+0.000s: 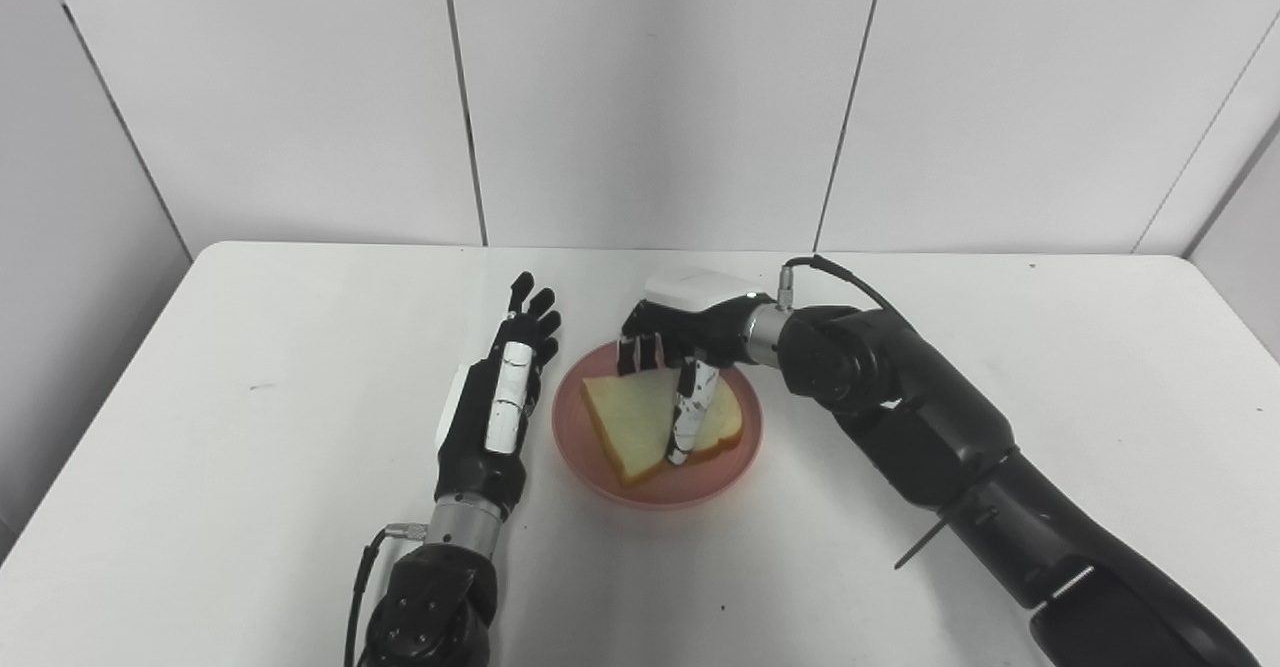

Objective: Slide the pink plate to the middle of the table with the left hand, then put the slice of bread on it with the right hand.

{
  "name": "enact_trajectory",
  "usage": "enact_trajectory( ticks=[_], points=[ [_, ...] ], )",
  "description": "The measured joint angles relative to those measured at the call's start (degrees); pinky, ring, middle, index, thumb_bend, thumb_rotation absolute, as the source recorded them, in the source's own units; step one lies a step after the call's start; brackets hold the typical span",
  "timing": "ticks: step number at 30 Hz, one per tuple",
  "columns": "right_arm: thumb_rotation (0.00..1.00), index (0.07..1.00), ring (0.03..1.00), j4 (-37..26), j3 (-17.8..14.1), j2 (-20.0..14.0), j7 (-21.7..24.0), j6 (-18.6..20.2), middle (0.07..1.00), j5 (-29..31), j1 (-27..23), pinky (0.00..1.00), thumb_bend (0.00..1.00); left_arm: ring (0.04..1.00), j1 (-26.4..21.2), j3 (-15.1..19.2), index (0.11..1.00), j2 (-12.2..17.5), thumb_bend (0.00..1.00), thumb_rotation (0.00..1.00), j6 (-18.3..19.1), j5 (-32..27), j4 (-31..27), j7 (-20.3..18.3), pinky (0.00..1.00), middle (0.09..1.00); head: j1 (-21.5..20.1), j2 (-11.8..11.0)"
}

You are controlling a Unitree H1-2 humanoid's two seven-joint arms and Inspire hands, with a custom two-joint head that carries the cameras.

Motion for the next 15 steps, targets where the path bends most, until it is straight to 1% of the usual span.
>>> enact_trajectory(
  ticks=[1, 2, 4, 5, 6, 7, 9, 10, 13, 14, 15],
  points=[
    [0.28, 0.874, 0.793, -0.72, -0.01, -0.16, 0.31, 0.01, 0.832, -0.37, -0.01, 0.70, 0.83, 0.961, 0.00, 0.00, 0.980, 0.00, 0.84, 0.96, 0.01, 0.00, 0.00, 0.03, 0.96, 0.969, -0.09, -0.09],
    [0.28, 0.878, 0.798, -1.59, -0.02, -0.40, 0.40, 0.01, 0.835, -1.00, -0.01, 0.70, 0.83, 0.961, 0.00, 0.00, 0.980, -0.01, 0.84, 0.96, 0.01, 0.01, -0.05, 0.08, 0.96, 0.968, -0.09, -0.09],
    [0.31, 0.905, 0.842, -2.27, -0.34, -0.77, 0.43, 0.02, 0.870, -1.57, -0.01, 0.73, 0.86, 0.957, 0.00, 0.01, 0.977, 0.00, 0.84, 0.96, 0.02, 0.38, -0.07, 0.20, 0.95, 0.966, -0.18, -0.09],
    [0.34, 0.934, 0.885, -2.38, -0.63, -0.91, 0.44, 0.08, 0.926, -1.68, -0.01, 0.74, 0.88, 0.961, 0.00, 0.00, 0.980, 0.00, 0.84, 0.96, 0.01, 0.40, -0.07, 0.20, 0.96, 0.969, -0.18, -0.09],
    [0.34, 0.944, 0.900, -2.56, -0.94, -1.04, 0.53, 0.23, 0.944, -1.74, -0.01, 0.75, 0.88, 0.962, 0.00, 0.00, 0.980, 0.00, 0.84, 0.96, 0.01, 0.39, -0.06, 0.18, 0.96, 0.970, -0.18, -0.09],
    [0.34, 0.961, 0.921, -2.91, -1.37, -1.20, 0.97, 0.45, 0.973, -1.80, -0.01, 0.76, 0.90, 0.961, 0.00, 0.01, 0.978, 0.01, 0.85, 0.96, 0.02, 0.37, -0.06, 0.12, 0.96, 0.969, -0.18, -0.09],
    [0.32, 0.982, 0.941, -4.19, -1.74, -1.50, 1.73, 1.47, 0.993, -2.04, -0.01, 0.76, 0.92, 0.959, 0.00, 0.07, 0.977, 0.01, 0.85, 0.95, 0.02, 0.34, -0.07, 0.09, 0.96, 0.967, -0.35, -0.09],
    [0.31, 0.993, 0.955, -4.84, -1.91, -1.56, 1.89, 2.00, 0.998, -2.16, -0.01, 0.78, 0.95, 0.960, 0.00, 0.11, 0.977, 0.02, 0.84, 0.95, 0.02, 0.32, -0.07, 0.09, 0.97, 0.967, -0.44, -0.09],
    [0.30, 0.999, 0.963, -7.37, -2.29, -1.59, 2.73, 3.72, 1.000, -2.95, -0.01, 0.79, 0.97, 0.960, 0.00, 0.13, 0.977, 0.05, 0.84, 0.95, 0.02, 0.27, -0.07, -0.05, 0.97, 0.968, -0.53, -0.09],
    [0.28, 0.994, 0.968, -8.02, -2.37, -1.57, 3.01, 4.12, 1.000, -3.02, -0.01, 0.85, 0.99, 0.960, 0.00, 0.13, 0.975, 0.07, 0.84, 0.95, 0.02, 0.27, -0.07, -0.06, 0.97, 0.967, -0.53, -0.09],
    [0.28, 0.993, 0.969, -8.58, -2.67, -1.56, 3.38, 4.17, 1.000, -2.94, -0.02, 0.88, 0.99, 0.960, 0.00, 0.13, 0.974, 0.13, 0.84, 0.95, 0.02, 0.27, -0.07, -0.09, 0.97, 0.967, -0.70, -0.18]
  ],
)
